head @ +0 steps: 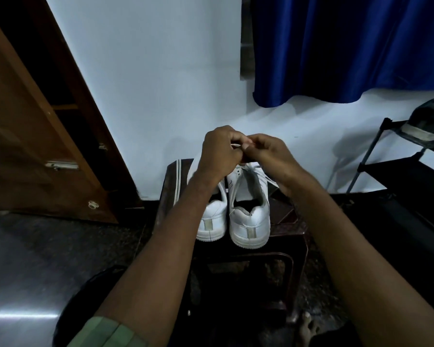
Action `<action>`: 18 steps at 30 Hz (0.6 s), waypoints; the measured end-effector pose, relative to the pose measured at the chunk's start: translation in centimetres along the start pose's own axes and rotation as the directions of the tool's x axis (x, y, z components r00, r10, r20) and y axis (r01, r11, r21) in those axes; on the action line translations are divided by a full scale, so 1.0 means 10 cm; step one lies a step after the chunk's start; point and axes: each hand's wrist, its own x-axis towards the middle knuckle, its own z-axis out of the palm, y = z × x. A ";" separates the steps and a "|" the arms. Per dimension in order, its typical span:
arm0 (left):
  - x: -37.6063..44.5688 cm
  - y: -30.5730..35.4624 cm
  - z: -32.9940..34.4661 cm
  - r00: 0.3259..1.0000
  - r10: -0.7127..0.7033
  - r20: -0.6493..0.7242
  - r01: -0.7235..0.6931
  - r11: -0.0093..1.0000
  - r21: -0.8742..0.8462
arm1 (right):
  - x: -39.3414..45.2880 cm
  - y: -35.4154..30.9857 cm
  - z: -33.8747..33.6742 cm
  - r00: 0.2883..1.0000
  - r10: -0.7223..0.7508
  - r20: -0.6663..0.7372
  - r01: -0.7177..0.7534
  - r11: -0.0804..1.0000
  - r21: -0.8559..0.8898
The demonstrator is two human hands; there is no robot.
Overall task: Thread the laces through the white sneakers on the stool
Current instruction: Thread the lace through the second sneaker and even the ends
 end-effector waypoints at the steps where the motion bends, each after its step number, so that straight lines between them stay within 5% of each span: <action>1: 0.00 0.00 -0.02 1.000 -0.014 0.002 0.014 0.999 -0.037 | 0.00 0.04 0.03 1.000 -0.009 -0.004 0.008 0.999 -0.054; 11: -0.07 0.05 -0.13 0.990 -0.142 0.021 0.141 0.935 -0.324 | 0.00 0.09 0.01 0.993 -0.060 -0.101 0.053 0.996 -0.068; 16: -0.06 0.00 -0.14 0.989 -0.146 0.035 0.150 0.975 -0.163 | 0.04 0.13 -0.09 0.980 -0.135 -0.149 0.111 0.981 -0.162; 18: -0.05 0.01 -0.19 0.972 -0.182 0.147 0.185 0.983 -0.009 | 0.06 0.19 -0.14 0.976 -0.128 -0.177 0.084 0.968 -0.236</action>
